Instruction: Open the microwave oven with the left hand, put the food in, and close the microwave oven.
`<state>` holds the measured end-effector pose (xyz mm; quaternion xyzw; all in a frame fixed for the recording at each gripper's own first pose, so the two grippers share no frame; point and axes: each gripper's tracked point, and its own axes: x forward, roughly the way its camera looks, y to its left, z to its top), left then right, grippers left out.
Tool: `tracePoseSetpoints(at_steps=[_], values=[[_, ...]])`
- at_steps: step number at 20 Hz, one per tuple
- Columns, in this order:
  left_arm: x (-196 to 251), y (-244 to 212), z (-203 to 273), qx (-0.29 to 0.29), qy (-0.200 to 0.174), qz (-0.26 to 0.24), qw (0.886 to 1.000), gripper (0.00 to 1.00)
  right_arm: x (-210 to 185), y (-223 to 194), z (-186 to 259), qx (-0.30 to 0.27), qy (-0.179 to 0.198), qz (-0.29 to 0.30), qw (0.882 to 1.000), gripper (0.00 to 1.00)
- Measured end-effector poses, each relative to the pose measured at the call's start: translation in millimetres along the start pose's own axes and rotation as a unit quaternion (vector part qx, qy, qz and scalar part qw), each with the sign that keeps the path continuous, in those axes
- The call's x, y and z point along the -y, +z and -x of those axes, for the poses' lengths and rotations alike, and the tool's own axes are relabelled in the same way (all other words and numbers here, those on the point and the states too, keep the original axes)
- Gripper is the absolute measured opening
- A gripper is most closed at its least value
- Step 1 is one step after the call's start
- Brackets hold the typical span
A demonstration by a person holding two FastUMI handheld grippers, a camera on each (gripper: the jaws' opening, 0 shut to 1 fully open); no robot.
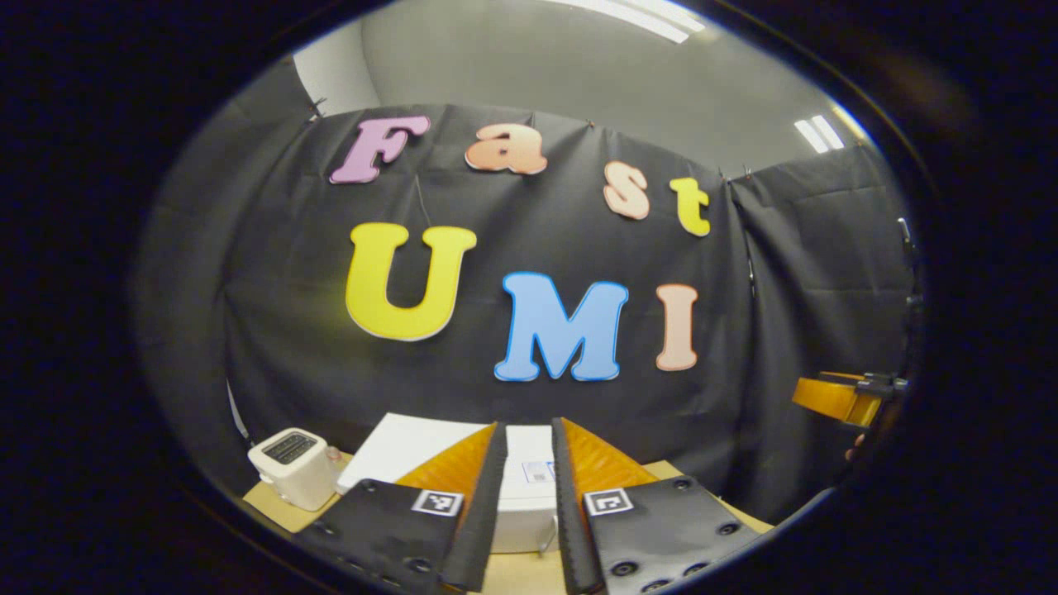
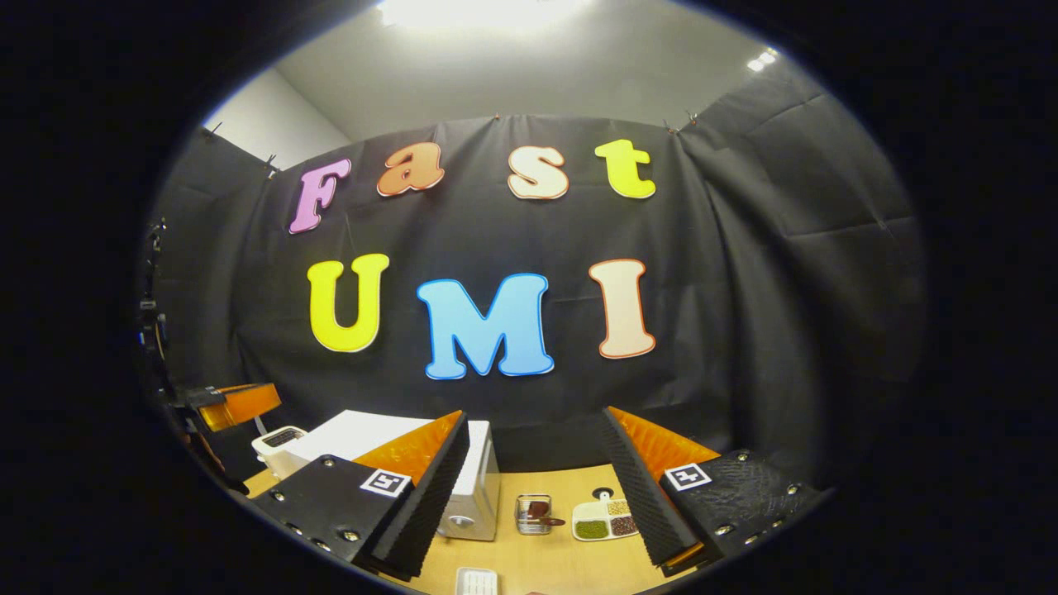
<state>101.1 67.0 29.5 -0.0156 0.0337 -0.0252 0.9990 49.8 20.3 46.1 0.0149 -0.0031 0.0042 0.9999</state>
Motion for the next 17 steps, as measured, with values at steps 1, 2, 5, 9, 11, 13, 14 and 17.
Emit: tracePoseSetpoints(at_steps=[1,2,5,9,11,13,14,17], values=[[-11.4,22.4,22.1,0.02,0.01,-0.009,1.0,0.62,-7.2,5.9,8.0,-0.002,-0.001,0.002,1.0,0.96],[-20.8,37.6,39.2,0.037,0.02,-0.018,0.999,0.8,-15.5,11.9,16.7,-0.001,-0.002,0.005,1.0,0.96],[-34.8,52.5,82.9,0.046,0.012,-0.027,0.999,0.95,-39.4,30.7,43.1,0.017,-0.009,0.017,1.0,0.96],[-51.0,50.3,115.1,0.032,-0.008,-0.018,0.999,0.94,-60.3,42.0,74.5,0.035,-0.019,0.023,0.999,0.96],[-56.3,50.9,125.4,0.032,-0.011,-0.016,0.999,0.94,-71.3,42.7,84.5,0.036,-0.015,0.025,0.999,0.96],[-59.0,51.7,132.6,0.033,-0.012,-0.013,0.999,0.94,-76.4,44.7,91.0,0.036,-0.014,0.032,0.999,0.96],[-59.4,52.6,135.4,0.035,-0.013,-0.011,0.999,0.94,-78.9,46.7,93.8,0.037,-0.014,0.034,0.999,0.96],[-60.6,48.8,139.7,0.033,-0.019,-0.008,0.999,0.96,-83.2,48.2,100.2,0.035,-0.014,0.035,0.999,0.96]])
